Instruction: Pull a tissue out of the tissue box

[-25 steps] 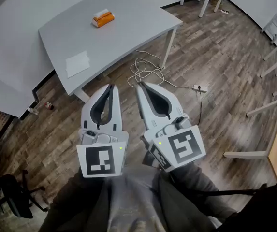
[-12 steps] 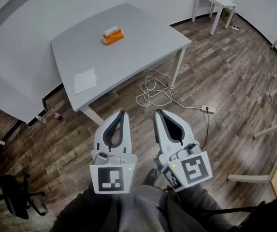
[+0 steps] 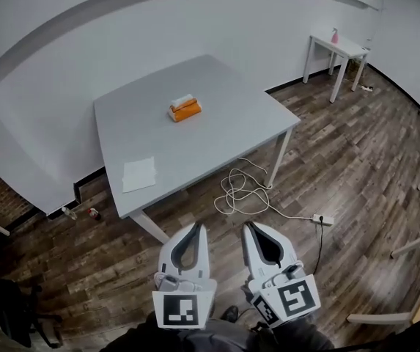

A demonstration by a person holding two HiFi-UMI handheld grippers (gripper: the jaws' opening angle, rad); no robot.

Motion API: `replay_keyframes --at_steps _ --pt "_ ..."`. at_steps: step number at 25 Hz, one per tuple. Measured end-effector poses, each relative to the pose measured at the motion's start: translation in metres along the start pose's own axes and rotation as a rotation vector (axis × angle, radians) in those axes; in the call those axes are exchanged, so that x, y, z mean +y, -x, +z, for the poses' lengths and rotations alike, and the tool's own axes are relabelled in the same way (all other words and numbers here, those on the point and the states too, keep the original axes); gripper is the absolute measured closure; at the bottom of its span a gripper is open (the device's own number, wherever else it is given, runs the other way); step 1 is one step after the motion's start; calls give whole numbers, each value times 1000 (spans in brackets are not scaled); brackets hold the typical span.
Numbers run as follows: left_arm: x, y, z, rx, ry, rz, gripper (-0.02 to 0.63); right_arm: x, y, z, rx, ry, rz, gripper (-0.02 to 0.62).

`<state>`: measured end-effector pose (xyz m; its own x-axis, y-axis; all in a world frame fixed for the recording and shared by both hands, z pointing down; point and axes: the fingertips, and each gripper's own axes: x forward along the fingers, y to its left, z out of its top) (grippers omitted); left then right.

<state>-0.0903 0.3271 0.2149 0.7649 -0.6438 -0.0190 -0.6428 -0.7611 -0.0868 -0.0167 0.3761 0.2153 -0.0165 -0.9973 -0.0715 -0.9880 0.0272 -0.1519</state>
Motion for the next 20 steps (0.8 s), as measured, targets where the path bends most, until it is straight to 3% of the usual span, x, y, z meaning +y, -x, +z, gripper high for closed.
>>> replay_keyframes --at_steps 5,12,20 --pt "28 -43 -14 2 25 29 606 -15 -44 -12 22 -6 19 595" --pt "92 -137 -34 21 47 54 606 -48 -158 -27 38 -10 48 595" --pt "155 -236 -53 49 53 18 606 -86 -272 -40 87 -29 18 595"
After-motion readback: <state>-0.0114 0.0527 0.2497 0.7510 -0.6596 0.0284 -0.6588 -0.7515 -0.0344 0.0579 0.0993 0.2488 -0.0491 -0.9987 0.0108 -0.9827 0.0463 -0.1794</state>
